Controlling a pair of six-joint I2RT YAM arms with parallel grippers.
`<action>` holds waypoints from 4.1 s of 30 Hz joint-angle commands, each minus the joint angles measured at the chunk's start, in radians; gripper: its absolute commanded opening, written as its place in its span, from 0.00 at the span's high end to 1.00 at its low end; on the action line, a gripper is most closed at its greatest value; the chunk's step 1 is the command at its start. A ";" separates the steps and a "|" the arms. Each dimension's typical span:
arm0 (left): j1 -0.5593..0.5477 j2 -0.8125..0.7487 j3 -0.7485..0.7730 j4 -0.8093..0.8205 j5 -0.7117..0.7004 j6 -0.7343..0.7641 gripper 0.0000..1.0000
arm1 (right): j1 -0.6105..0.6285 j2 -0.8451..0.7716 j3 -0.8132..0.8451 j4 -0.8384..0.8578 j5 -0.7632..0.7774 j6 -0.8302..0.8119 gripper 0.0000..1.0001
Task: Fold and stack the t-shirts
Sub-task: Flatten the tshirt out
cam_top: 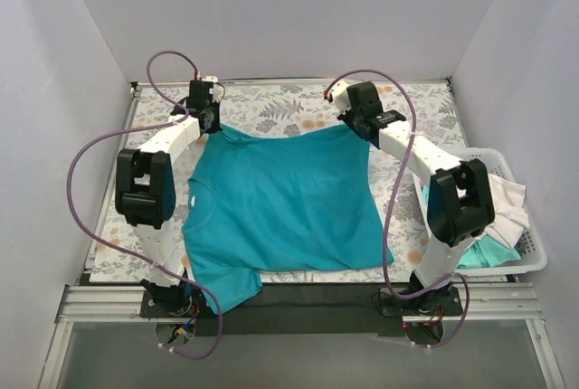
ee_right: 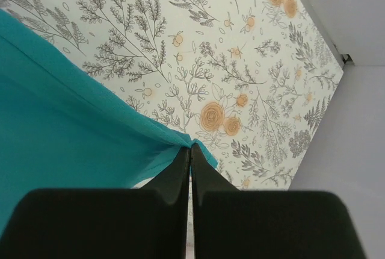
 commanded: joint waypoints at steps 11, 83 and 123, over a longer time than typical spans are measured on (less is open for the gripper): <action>0.007 0.111 0.052 0.165 -0.040 -0.019 1.00 | -0.049 0.227 0.120 0.233 0.058 -0.095 0.99; 0.021 -0.519 -0.607 -0.287 0.056 -0.601 0.39 | -0.158 -0.235 -0.458 -0.106 -0.435 0.820 0.59; -0.016 -0.415 -0.713 -0.454 0.059 -0.766 1.00 | -0.308 -0.333 -0.673 -0.166 -0.357 0.843 0.61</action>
